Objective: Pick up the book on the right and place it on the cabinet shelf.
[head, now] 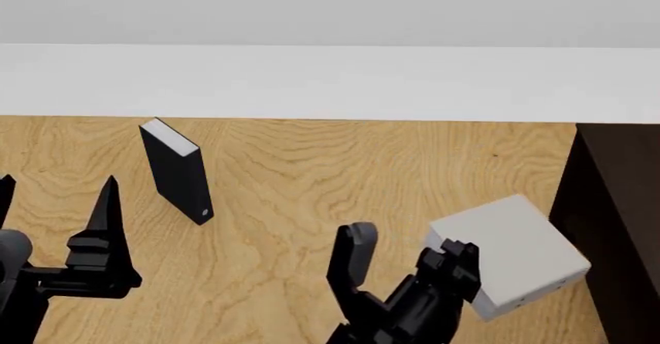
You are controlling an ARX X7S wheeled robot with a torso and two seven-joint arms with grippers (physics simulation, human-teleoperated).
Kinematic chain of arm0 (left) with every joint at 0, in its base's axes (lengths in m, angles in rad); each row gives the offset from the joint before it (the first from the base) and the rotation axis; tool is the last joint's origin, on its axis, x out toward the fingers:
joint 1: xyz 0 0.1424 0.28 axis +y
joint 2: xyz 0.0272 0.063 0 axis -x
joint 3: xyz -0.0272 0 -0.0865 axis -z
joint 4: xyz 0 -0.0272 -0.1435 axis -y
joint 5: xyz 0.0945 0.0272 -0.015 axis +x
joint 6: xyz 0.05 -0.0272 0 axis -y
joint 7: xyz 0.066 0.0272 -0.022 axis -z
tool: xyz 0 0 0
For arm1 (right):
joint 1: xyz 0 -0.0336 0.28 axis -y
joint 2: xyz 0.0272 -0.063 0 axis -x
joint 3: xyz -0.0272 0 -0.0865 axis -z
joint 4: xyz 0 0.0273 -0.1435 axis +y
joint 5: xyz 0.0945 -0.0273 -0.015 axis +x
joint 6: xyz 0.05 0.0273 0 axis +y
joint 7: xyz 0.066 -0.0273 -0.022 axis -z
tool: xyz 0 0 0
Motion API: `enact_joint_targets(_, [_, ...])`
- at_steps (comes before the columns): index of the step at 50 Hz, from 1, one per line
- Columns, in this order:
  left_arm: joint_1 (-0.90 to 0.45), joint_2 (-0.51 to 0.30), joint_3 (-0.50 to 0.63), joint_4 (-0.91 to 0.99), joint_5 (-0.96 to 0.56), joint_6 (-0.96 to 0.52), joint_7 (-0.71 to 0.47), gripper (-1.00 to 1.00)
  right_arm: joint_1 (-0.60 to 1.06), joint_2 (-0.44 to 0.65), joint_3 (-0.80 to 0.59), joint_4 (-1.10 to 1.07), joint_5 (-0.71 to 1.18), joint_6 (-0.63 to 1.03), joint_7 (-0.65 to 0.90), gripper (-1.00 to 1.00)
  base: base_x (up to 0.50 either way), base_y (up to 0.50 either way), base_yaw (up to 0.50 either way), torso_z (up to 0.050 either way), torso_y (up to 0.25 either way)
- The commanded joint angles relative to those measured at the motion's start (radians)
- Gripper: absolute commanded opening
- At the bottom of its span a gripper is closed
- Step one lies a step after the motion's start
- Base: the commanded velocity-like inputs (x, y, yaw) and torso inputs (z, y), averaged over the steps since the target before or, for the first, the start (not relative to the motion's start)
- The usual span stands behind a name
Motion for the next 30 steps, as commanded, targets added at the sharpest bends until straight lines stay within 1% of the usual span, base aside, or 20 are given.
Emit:
enact_joint_targets(1, [-0.002,-0.002,0.002,-0.003,0.0,0.002,-0.003,1.0,0.014,0.0,-0.03,0.035,-0.11,0.041,-0.004,-1.0,0.0,0.0,0.0,0.0,0.01])
enact_joint_targets(6, [-0.004,-0.001,0.007,-0.01,0.005,0.005,-0.004,1.0,0.014,0.0,-0.03,0.055,-0.132,0.029,-0.021,-1.0,0.0,0.0,0.0,0.0,0.0])
enact_joint_targets(9, [-0.009,0.001,0.017,-0.026,0.016,0.009,-0.002,1.0,0.01,0.0,-0.031,0.082,-0.176,0.011,-0.051,-1.0,0.0,0.0,0.0,0.003,0.004])
enact_joint_targets(30, [-0.013,-0.001,0.029,-0.044,0.026,0.019,-0.003,1.0,0.002,0.0,-0.02,0.138,-0.164,-0.02,-0.053,-1.0,0.0,0.0,0.0,0.0,0.001])
